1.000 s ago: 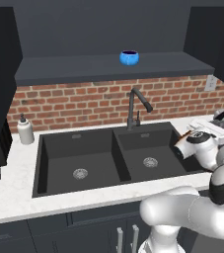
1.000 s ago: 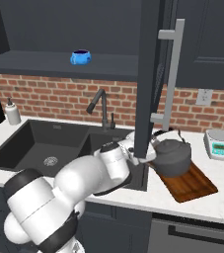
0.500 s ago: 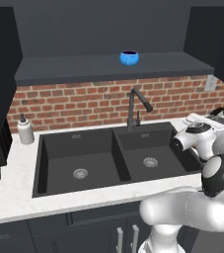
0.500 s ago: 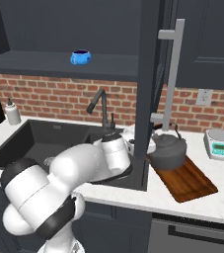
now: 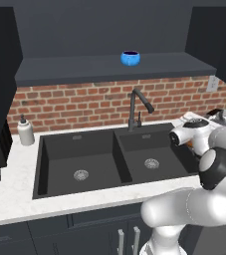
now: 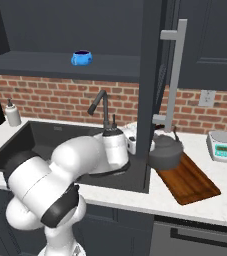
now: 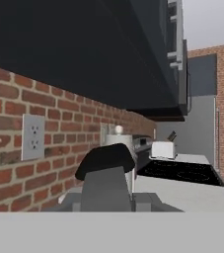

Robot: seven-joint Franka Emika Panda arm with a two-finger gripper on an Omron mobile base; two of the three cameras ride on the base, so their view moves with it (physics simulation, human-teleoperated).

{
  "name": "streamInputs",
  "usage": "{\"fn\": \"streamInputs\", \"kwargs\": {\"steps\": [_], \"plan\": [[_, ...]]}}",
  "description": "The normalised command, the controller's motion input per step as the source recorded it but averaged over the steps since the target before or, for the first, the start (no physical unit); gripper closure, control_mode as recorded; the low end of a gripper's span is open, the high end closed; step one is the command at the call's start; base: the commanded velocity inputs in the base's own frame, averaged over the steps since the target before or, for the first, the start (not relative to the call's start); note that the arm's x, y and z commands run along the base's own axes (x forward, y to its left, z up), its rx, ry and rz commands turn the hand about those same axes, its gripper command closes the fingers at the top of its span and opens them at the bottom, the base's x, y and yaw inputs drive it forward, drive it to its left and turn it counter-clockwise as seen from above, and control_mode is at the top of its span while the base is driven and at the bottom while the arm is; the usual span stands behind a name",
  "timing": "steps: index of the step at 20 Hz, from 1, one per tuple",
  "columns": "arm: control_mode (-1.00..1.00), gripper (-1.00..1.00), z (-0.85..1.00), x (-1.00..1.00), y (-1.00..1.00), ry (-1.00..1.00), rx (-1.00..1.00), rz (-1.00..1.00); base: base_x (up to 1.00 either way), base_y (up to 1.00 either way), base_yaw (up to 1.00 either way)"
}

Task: Pick the kettle from the counter and place it on the tray. Then pick the mug from the cabinet and place it on the tray. Then close the cabinet doors.

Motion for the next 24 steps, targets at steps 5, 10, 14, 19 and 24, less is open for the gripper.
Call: {"fn": "streamInputs", "kwargs": {"steps": [5,10,14,19,24], "plan": [[-1.0,1.0,-0.09,0.31,0.0,0.0,0.06,0.0,0.0,0.0,0.0],[-1.0,1.0,-0.1,0.38,-0.05,0.0,0.0,0.0,0.0,0.0,0.0],[-1.0,1.0,-0.14,0.36,-0.07,0.0,0.03,0.0,0.0,0.0,0.0],[-1.0,1.0,-0.36,0.18,-0.1,0.0,0.04,0.0,0.0,0.0,0.0],[-1.0,1.0,-0.26,0.21,-0.2,-0.08,0.04,0.03,0.0,0.0,0.0]]}}
